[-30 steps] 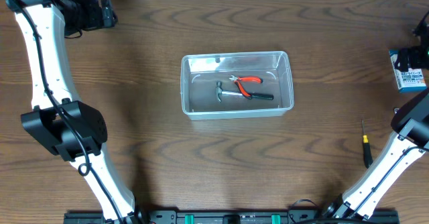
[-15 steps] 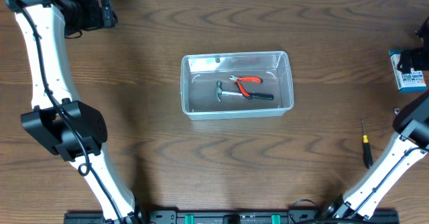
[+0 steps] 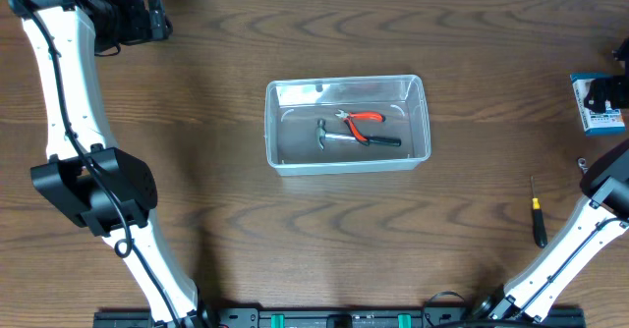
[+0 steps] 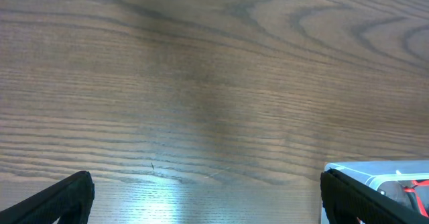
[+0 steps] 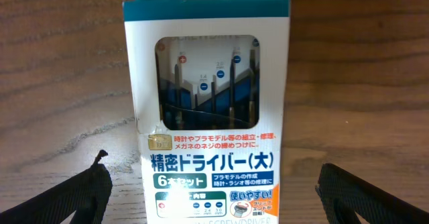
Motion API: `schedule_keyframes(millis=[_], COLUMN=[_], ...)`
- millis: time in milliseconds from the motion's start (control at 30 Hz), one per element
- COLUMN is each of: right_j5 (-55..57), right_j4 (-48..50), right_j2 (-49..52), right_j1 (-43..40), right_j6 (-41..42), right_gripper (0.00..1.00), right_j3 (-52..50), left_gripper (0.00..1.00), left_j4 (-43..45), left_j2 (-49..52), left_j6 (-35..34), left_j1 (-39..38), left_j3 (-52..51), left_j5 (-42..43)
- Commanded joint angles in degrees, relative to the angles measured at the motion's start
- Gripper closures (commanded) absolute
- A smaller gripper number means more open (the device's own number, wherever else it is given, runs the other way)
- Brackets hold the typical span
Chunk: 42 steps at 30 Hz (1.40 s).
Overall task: Pack container
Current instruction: 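Lower the right gripper over the blue-white screwdriver box and align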
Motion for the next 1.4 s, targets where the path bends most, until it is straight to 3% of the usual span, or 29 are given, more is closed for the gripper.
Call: schedule_keyframes(millis=[0, 1367], right_j5=[-1.0, 2.8], right_j4=[-0.1, -0.5], right_j2=[0.0, 3.8], right_j1=[-0.1, 0.1], right_j6=[-2.0, -2.1], right_gripper=[0.01, 0.01], right_j3=[-0.7, -1.8], left_gripper=[0.02, 0.02], left_j4=[-0.2, -0.2], left_j2=[-0.2, -0.2], left_j6=[-0.1, -0.1], left_j1=[0.2, 0.2], left_j3=[1.0, 1.0], left_j5=[0.5, 0.5])
